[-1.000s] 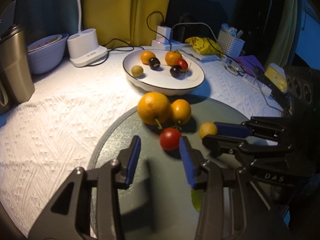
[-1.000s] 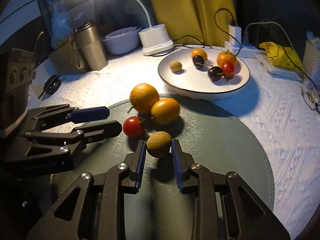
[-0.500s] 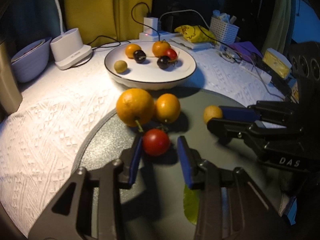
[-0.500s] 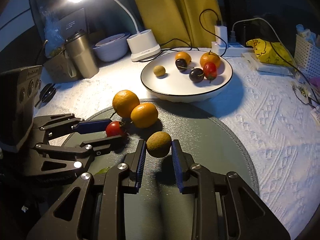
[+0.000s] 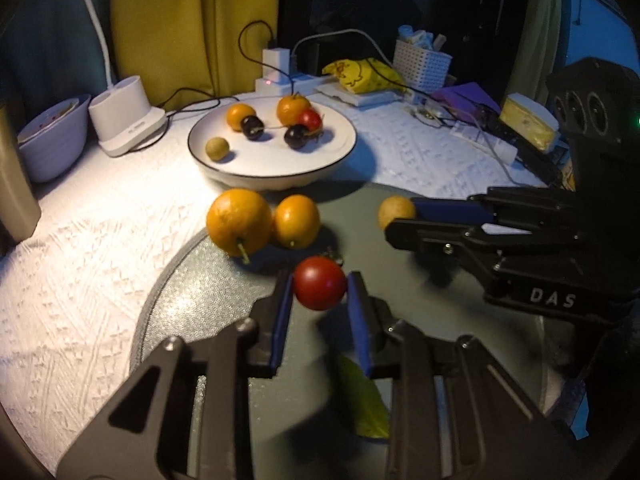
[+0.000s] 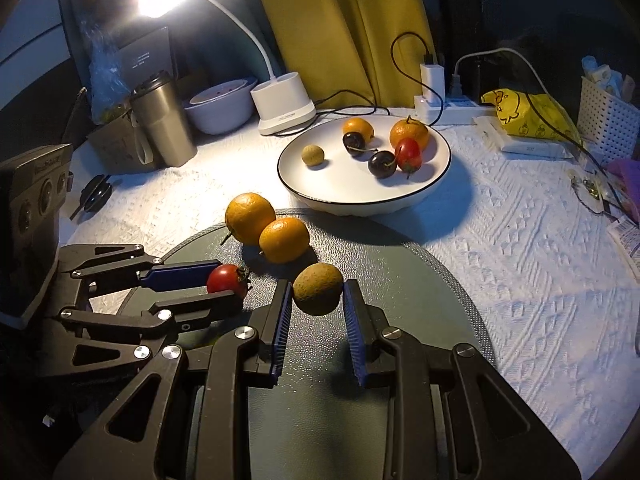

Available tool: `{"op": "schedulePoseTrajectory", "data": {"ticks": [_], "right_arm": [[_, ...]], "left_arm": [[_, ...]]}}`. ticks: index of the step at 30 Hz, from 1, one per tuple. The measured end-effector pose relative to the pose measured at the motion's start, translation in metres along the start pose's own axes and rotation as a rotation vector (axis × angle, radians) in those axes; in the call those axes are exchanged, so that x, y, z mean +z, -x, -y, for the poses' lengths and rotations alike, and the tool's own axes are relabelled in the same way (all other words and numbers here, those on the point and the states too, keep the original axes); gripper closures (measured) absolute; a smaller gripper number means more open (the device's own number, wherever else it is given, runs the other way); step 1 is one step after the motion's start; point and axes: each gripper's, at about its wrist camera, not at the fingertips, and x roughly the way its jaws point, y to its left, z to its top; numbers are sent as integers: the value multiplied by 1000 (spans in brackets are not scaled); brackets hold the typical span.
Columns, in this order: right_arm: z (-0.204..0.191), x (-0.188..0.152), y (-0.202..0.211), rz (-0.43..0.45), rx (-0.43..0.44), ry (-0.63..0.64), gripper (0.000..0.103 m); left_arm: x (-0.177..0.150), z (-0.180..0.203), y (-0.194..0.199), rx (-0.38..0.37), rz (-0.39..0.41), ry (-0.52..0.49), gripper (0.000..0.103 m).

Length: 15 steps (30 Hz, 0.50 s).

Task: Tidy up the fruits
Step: 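Grasp the small brown fruit with the right tool while the left tool grasps a red tomato, then carry the brown fruit and tomato to the plate and open both tools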

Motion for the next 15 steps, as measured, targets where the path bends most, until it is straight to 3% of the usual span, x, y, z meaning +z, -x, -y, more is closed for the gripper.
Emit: {"op": "schedulePoseTrajectory", "data": {"ticks": [15], "right_arm": [[10,13,10,34,-9,-10,75]], "left_arm": [[25,-2,8,11,41,-10,74]]}}
